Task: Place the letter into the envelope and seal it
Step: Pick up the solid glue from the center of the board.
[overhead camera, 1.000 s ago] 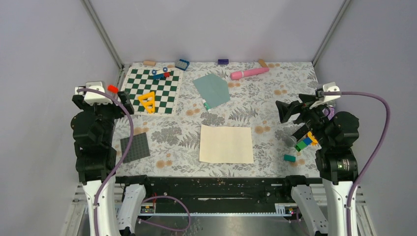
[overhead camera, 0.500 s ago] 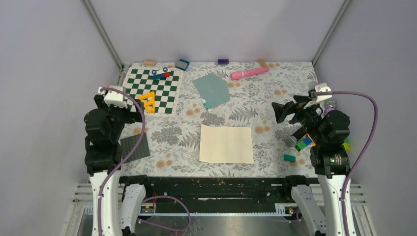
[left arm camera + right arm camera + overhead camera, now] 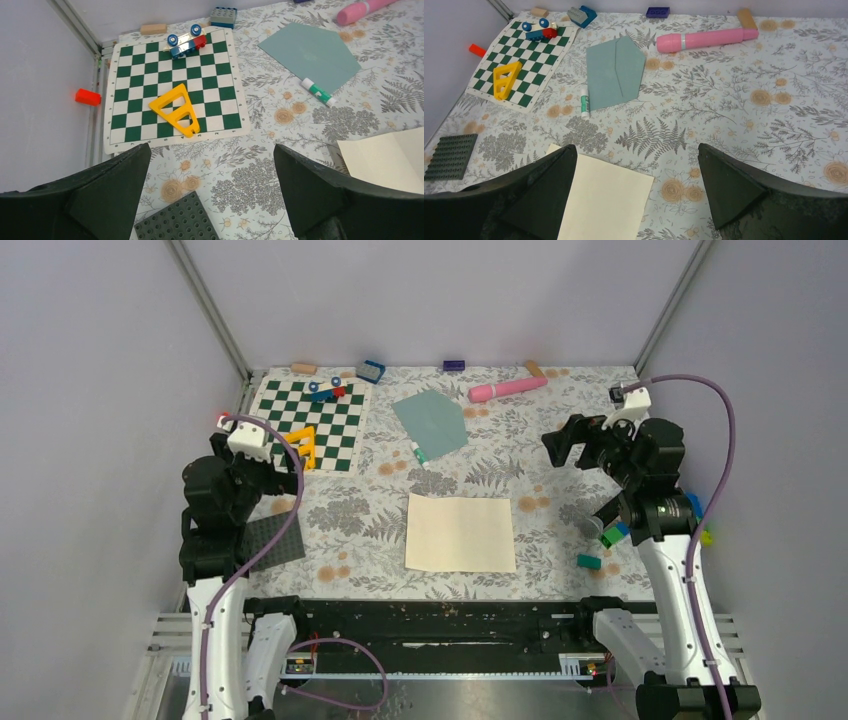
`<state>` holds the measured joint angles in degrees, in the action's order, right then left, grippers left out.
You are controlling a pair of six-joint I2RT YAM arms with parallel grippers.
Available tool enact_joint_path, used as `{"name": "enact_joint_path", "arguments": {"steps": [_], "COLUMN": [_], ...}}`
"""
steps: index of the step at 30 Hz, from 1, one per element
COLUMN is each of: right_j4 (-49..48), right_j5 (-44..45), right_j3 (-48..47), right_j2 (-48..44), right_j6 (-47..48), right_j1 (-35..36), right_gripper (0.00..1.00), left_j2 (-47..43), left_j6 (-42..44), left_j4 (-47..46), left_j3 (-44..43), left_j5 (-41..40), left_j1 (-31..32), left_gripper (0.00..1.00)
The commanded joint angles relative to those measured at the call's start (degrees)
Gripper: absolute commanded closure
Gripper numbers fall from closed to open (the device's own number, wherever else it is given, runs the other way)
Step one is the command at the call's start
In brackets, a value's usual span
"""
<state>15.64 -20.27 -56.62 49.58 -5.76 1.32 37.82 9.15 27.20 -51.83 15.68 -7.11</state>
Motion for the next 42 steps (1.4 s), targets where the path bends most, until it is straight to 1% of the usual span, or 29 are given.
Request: {"name": "enact_joint_path", "arguments": {"steps": [1, 6, 9, 11, 14, 18, 23, 26, 27, 31, 36, 39, 42], "right_j4": [-0.8, 0.5, 2.3, 3.7, 5.1, 4.8, 5.0, 6.6, 7.3, 11.4, 22.5, 27.6, 30.0], "right_j5": [-2.5, -6.2, -5.7, -2.7, 4.9, 9.5, 15.2, 19.7, 19.9, 22.8, 21.6, 22.5, 22.8], "right_j3": [-2.8, -6.5, -9.7, -12.0, -15.3, -20.6, -30.8, -38.8, -41.3, -51.1, -65.3, -73.1, -76.4], "right_j2": [1.6, 8.2, 13.0, 16.4, 22.2, 31.4, 44.6, 52.4, 54.9, 64.4, 77.7, 83.9, 87.3], "right_j6": [-2.8, -5.1, -4.8, -1.8, 3.9, 7.7, 10.2, 11.5, 11.8, 11.2, 8.4, 7.5, 7.4], "right_j1": [-0.2, 0.6, 3.5, 7.2, 14.6, 21.6, 28.8, 32.8, 33.8, 36.6, 38.0, 38.1, 38.1], "right_gripper": [0.03, 0.11, 0.15, 0.16, 0.17, 0.17, 0.20, 0.22, 0.23, 0.26, 0.32, 0.35, 0.37], "left_j2": [-0.4, -0.8, -0.6, -0.3, -0.2, -0.4, -0.5, -0.3, -0.2, -0.3, -0.1, 0.2, 0.7], "left_j6": [-0.4, -0.3, -0.3, -0.2, -0.1, 0.0, -0.1, 0.0, 0.0, 0.1, 0.2, 0.2, 0.1], "left_j4": [-2.6, -2.7, -2.9, -2.9, -2.8, -2.9, -2.9, -2.8, -2.9, -2.8, -2.8, -2.9, -2.8], "left_j3": [0.2, 0.7, 0.9, 0.9, 1.0, 1.4, 1.6, 1.7, 1.7, 1.9, 2.0, 2.0, 1.8], "left_j5": [5.1, 4.9, 5.1, 4.9, 4.4, 4.9, 8.3, 8.8, 8.9, 9.1, 9.6, 10.0, 9.9], "left_j1": [-0.3, -0.3, -0.3, -0.3, -0.3, -0.7, -1.4, -1.6, -1.7, -2.2, -2.7, -2.9, -3.0], "left_gripper": [0.01, 0.01, 0.01, 0.01, 0.01, 0.01, 0.01, 0.01, 0.01, 0.01, 0.01, 0.01, 0.01]}}
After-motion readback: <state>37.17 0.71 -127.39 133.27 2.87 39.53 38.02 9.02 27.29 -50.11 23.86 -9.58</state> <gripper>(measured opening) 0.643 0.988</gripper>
